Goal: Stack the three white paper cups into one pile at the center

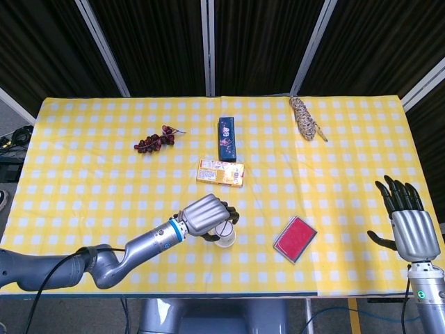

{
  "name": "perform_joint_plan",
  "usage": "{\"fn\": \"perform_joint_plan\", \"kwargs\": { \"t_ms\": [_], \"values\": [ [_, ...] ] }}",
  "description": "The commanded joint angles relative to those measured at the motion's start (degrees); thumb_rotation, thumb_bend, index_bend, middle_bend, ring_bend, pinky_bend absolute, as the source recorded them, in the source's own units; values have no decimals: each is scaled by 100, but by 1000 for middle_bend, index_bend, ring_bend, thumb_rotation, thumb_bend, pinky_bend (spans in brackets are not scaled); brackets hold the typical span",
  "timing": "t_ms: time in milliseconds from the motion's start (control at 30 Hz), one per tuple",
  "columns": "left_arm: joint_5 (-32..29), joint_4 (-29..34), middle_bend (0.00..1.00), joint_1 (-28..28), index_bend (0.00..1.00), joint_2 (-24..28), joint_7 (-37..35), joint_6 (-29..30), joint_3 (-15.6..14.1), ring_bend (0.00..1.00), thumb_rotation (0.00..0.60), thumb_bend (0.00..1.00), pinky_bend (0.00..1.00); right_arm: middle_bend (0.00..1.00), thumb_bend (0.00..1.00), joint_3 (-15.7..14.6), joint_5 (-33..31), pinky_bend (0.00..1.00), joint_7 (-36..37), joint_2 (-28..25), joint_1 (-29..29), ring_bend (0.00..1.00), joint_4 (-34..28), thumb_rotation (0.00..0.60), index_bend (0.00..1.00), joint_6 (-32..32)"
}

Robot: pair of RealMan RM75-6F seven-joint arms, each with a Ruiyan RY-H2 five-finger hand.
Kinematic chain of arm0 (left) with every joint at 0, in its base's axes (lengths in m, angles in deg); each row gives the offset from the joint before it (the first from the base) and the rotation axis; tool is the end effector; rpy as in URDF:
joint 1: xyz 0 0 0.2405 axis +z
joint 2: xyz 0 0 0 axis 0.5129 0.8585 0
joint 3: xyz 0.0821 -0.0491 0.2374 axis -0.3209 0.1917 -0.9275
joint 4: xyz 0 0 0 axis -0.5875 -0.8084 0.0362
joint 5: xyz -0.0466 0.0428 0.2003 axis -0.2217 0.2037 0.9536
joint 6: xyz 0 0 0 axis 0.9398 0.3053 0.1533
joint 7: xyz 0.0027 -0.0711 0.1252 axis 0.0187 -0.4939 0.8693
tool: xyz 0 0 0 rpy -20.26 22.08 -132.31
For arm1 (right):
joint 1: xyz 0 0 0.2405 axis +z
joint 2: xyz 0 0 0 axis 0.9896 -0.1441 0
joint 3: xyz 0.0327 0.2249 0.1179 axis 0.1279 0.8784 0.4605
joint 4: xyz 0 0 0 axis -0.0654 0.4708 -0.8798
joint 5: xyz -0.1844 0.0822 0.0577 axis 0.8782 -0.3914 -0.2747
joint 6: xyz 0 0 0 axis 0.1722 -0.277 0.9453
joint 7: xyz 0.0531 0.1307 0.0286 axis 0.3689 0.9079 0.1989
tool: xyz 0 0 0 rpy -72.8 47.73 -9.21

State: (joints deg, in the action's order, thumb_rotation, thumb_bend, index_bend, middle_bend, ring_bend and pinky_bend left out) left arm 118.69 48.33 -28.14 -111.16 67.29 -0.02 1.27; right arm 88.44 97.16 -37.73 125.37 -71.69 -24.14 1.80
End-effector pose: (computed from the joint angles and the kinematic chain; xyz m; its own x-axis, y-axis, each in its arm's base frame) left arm -0.0332 0.3165 -0.0552 0.5940 0.2640 0.7599 0.5590 -0.8147 -0.1540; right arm -0.2928 -0.2196 0.1711 0.4553 0.0618 0.8882 -0.8869 -0.0566 0.4585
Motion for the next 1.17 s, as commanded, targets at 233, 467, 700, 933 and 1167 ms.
{"fn": "perform_joint_plan", "kwargs": {
  "t_ms": [233,467,700,933,1167],
  "values": [
    [71,-368,149,66,202,-322,143,95,-182,189,600,77,306,0,0,14,6,0,15,-8,-12,0,3,600,0,-1],
    [316,-220,0,263,0,-84,53,649,-122,0,600,0,23,0,0,15,25,0,-2,-14,-14,0,-2,600,0,8],
    [164,38,0,979,0,361,475,1757,-80,0,600,0,0,0,0,31,38,0,-9,-34,-36,0,-18,600,0,-31],
    [-703,933,0,2391,0,1000,1351,3376,-197,0,600,0,0,0,0,57,15,0,-160,-10,-42,0,12,600,0,-61],
    [-1044,1437,0,3314,0,1798,1048,3895,-563,0,600,0,0,0,0,87,-36,0,-236,18,-6,0,-2,600,0,3]
  ]
}}
